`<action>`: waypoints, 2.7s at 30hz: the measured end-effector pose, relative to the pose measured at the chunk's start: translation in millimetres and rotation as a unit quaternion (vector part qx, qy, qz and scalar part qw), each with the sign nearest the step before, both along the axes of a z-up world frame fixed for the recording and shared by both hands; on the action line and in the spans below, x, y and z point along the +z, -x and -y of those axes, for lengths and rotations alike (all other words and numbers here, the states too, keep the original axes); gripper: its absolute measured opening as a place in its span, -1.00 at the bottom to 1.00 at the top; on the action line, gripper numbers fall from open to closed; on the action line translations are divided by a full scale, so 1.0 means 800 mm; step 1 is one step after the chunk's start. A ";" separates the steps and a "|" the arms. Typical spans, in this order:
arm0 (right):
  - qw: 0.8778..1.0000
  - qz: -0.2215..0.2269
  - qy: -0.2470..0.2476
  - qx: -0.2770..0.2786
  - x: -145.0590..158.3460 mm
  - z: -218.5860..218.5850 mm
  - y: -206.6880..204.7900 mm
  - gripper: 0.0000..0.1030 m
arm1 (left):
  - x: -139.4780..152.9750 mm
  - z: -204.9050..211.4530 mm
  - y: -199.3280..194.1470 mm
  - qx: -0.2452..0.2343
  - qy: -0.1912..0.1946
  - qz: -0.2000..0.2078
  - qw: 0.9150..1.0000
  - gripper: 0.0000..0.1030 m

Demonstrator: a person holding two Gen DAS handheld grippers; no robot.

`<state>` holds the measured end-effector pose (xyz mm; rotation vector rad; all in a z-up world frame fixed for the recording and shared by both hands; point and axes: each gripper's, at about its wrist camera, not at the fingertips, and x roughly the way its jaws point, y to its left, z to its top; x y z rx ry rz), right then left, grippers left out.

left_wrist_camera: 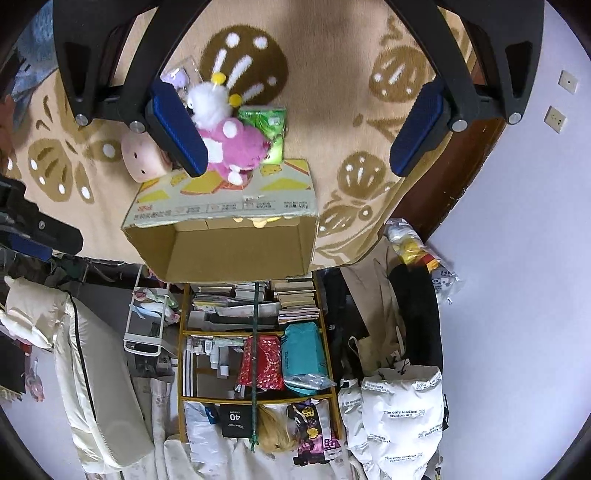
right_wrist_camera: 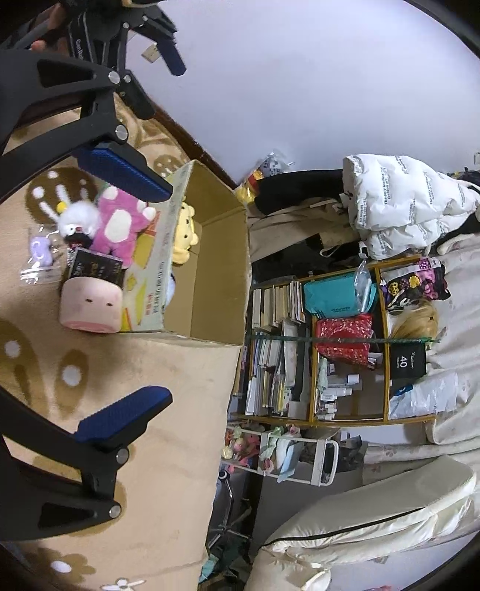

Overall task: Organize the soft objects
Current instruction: 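Withdraw both grippers from the box back toward the remaining toys, then close left gripper on pink-and-white plush while right gripper approaches pink roll plush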

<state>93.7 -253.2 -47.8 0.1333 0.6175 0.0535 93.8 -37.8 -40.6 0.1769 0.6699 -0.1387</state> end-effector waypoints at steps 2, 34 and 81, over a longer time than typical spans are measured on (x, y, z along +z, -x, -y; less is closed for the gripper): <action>1.000 -0.006 0.004 -0.001 -0.005 -0.003 0.007 1.00 | -0.002 0.000 0.003 -0.003 -0.003 -0.003 1.000 0.90; 0.997 -0.074 -0.007 -0.030 -0.070 0.015 -0.041 1.00 | -0.070 0.021 -0.074 -0.013 0.001 -0.017 1.000 0.90; 0.977 -0.209 -0.021 -0.021 -0.178 0.010 -0.104 1.00 | -0.146 0.049 -0.108 -0.090 -0.008 -0.107 0.990 0.74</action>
